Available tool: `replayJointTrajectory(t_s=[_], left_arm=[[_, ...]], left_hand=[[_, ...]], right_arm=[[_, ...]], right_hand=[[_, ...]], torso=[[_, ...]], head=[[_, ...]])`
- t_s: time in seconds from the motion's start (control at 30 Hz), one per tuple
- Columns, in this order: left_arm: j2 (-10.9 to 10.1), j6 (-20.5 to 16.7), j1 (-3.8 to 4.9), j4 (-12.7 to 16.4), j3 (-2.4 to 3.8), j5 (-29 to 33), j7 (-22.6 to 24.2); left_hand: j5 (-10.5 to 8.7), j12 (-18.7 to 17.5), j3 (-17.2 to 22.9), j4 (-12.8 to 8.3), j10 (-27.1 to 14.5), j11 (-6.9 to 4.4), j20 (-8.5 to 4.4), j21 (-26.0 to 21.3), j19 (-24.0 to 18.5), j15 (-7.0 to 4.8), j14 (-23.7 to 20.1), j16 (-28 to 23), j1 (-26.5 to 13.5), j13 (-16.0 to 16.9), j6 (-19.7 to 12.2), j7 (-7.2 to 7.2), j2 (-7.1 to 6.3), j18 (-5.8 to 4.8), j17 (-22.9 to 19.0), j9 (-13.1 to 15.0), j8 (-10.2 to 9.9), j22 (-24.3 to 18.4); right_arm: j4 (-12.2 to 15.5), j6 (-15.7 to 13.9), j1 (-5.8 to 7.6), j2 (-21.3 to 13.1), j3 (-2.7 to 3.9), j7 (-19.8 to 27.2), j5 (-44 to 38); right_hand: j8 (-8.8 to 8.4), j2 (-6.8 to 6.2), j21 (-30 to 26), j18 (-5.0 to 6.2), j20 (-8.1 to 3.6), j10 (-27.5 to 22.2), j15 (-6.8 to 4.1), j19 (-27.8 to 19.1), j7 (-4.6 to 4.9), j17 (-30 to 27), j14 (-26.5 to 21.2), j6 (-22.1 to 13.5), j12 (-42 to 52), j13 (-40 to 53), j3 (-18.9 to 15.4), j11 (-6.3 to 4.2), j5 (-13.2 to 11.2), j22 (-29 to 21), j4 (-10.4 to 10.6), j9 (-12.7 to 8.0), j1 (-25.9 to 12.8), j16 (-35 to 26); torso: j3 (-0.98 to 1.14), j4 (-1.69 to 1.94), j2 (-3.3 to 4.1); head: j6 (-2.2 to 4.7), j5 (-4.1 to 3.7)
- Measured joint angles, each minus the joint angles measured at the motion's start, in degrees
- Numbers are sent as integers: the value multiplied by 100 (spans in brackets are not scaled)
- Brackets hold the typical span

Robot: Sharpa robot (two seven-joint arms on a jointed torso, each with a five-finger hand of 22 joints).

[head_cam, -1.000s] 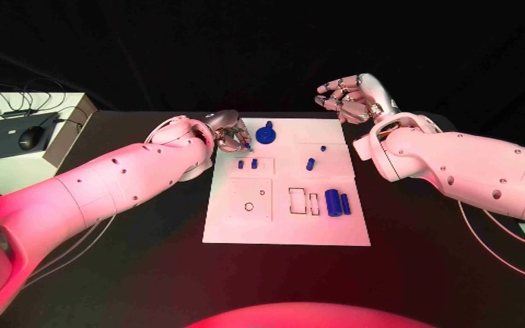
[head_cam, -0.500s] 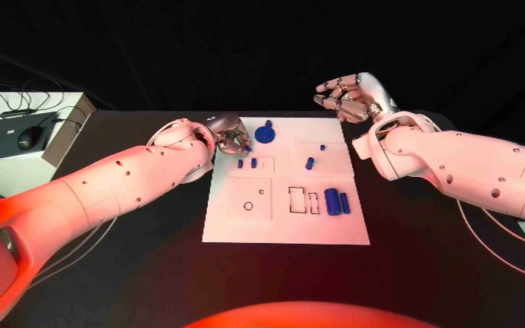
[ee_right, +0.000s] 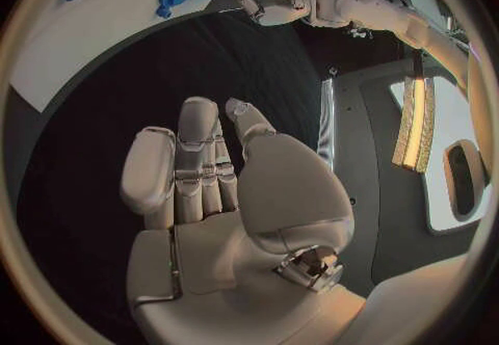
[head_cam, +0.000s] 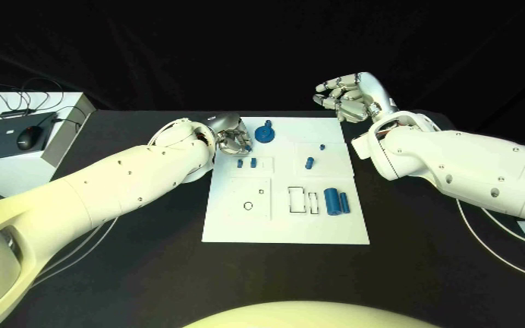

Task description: Assemble the parts on the task board

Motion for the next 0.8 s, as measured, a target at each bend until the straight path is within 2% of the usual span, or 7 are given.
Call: replayJointTrajectory(t_s=[0.8], left_arm=[[83,37,4,-57,-16,-4,-22]], left_hand=[[-1,0,0,0,-1,0,1,0,0,0,0,0,8,0,-14,-12,-8,6,19,-2,-13,6]], right_arm=[[-3,0,0,3,0,-2,-2]], right_hand=[[0,0,0,0,0,1,0,0,-2,28,0,1,0,-26,16,1,22,3,-16,7,0,-35]], torso=[[-8,0,-2]], head=[[-24,-23]])
